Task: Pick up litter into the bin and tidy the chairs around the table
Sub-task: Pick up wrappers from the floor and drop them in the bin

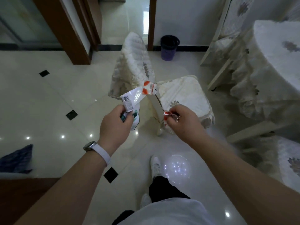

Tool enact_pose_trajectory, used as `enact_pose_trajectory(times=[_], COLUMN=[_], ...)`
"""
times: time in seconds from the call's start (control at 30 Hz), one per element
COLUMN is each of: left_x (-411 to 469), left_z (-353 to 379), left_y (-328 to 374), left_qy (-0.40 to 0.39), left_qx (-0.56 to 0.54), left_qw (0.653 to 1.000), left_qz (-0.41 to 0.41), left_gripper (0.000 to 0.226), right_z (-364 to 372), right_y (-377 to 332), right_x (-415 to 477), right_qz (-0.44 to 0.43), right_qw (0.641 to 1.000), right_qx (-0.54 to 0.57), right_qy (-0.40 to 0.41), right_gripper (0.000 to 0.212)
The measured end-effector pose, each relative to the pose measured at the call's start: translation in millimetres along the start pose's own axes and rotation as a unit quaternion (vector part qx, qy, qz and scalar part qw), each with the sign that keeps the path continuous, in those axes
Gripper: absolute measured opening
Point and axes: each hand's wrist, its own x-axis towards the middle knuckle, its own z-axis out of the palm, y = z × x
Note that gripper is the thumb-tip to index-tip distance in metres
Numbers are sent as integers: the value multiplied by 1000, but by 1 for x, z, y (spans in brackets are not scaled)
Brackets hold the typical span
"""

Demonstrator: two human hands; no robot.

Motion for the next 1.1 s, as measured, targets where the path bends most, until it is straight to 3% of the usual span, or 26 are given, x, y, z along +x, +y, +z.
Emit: enact_pose_trajectory(times=[0.2, 0.3, 0.5, 0.83, 1.1], left_x=[68, 104, 152, 225, 342], left_z=[7, 7, -6, -37, -103], left_y=[24, 40, 46, -15, -89], left_qy=[10, 26, 65, 77, 40], left_qx=[18, 40, 52, 43, 4], left_qw=[1000, 999, 996, 996, 999], left_qz=[-5, -3, -9, -19, -14], left_gripper=[13, 21, 16, 14, 19], right_z=[2, -1, 6, 57, 132], right_y=[14, 10, -10, -58, -134], right_x=[85, 124, 186, 260, 348], right_qz=[4, -14, -58, -88, -55], right_qw=[1000, 999, 996, 993, 996], right_qx=[19, 34, 39, 13, -42], right_qy=[-23, -21, -49, -77, -62], right_gripper=[14, 16, 16, 14, 14])
